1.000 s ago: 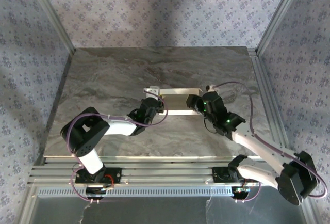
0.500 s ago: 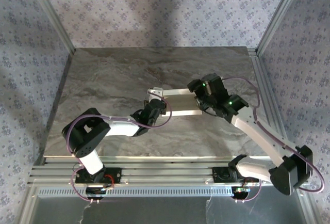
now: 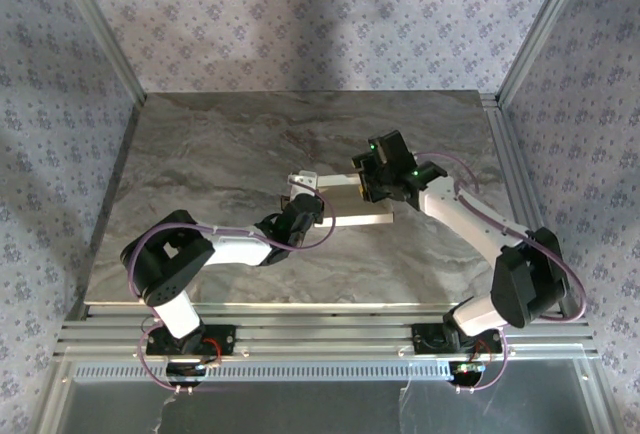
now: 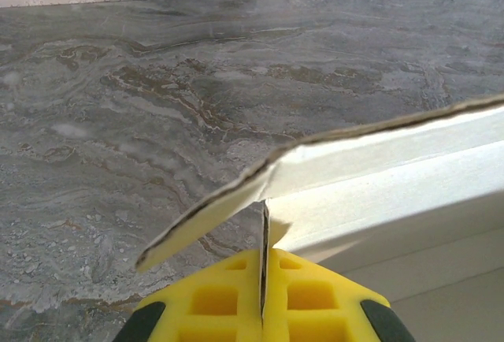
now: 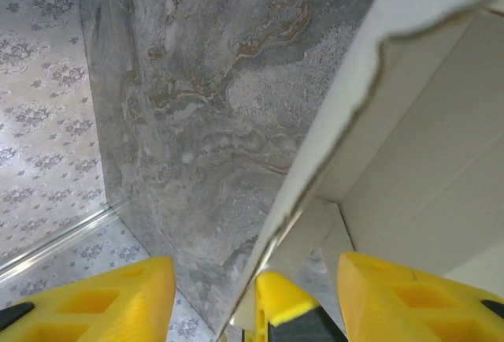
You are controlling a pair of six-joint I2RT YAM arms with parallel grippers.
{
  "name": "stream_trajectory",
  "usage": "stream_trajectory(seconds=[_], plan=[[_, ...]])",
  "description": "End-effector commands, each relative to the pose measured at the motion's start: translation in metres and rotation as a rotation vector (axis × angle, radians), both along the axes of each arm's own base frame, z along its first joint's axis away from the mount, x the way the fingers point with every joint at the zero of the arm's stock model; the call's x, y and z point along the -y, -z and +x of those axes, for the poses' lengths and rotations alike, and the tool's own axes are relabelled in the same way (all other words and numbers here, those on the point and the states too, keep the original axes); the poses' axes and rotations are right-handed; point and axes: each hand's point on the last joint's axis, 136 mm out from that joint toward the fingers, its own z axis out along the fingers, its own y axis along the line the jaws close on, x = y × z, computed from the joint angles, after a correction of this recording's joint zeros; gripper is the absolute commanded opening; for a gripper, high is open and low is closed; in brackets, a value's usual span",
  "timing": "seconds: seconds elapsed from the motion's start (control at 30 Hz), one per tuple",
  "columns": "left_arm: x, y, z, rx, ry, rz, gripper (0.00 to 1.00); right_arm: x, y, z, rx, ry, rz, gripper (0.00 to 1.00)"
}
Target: Fold the paper box
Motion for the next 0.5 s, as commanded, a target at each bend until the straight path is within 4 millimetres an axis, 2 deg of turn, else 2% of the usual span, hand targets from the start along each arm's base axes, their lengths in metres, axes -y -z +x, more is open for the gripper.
stream_trajectory(seconds=[0.0,0.2,0.33,0.47], plan=[[-0.016,0.059,-0.028,-0.173,0.055,0.199,0.00,-0.007,-0.012,0.007,0.008,0.014,0.025,0.55],[-0.017,0.054,-0.024,-0.158,0.037,0.211,0.00,-0.007,0.012,0.005,-0.036,0.047,0.046,0.44],[-0.016,0.054,-0.023,-0.157,0.034,0.210,0.00,-0.006,0.012,0.003,-0.041,0.026,0.027,0.29],[-0.016,0.051,-0.024,-0.155,0.033,0.205,0.00,-0.002,0.025,-0.010,-0.079,0.012,0.016,0.14]])
